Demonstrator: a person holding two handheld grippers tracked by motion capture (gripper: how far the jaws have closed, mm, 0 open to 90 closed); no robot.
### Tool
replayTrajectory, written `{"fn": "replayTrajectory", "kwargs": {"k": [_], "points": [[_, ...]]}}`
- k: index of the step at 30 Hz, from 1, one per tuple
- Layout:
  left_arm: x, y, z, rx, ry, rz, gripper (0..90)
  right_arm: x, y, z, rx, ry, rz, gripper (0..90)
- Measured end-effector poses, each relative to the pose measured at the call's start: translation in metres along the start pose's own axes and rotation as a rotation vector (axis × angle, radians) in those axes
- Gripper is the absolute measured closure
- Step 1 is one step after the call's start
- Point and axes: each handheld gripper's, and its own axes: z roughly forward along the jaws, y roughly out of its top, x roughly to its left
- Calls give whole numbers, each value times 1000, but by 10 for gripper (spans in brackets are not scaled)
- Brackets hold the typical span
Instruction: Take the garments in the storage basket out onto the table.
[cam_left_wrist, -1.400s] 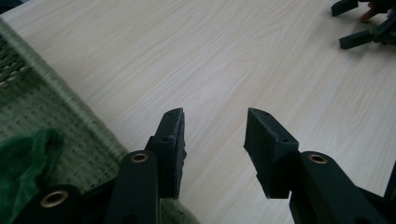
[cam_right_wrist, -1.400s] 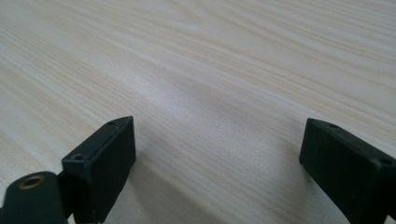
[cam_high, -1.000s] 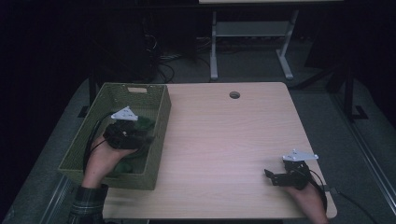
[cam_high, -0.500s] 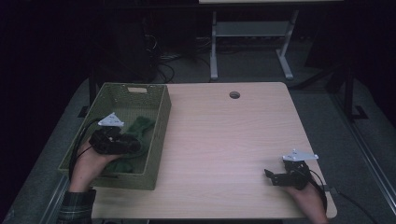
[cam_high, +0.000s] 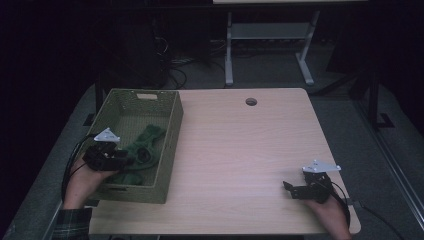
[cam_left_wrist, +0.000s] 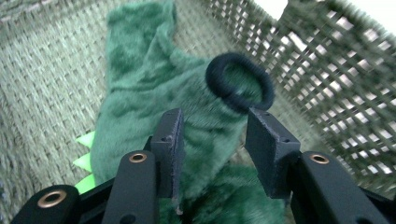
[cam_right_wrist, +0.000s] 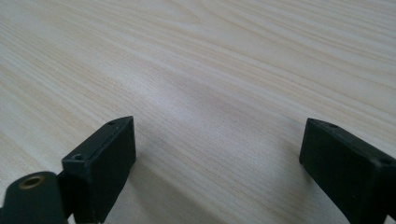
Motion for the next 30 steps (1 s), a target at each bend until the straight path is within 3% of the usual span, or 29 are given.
{"fn": "replayTrajectory", "kwargs": {"k": [3, 11, 16, 20, 23, 30], "points": [[2, 0, 3, 9, -1, -3, 549, 0, 0, 0, 0, 0, 0, 102], [3, 1, 11, 51, -4, 49, 502, 0, 0, 0, 0, 0, 0, 103], [3, 3, 15, 106, -18, 57, 471, 0, 0, 0, 0, 0, 1, 102], [3, 4, 21, 167, 0, 66, 458, 0, 0, 0, -1, -1, 1, 102], [1, 6, 26, 223, 24, 80, 464, 0, 0, 0, 0, -1, 1, 102], [1, 6, 29, 249, 38, 70, 580, 0, 0, 0, 0, -1, 1, 102]]}}
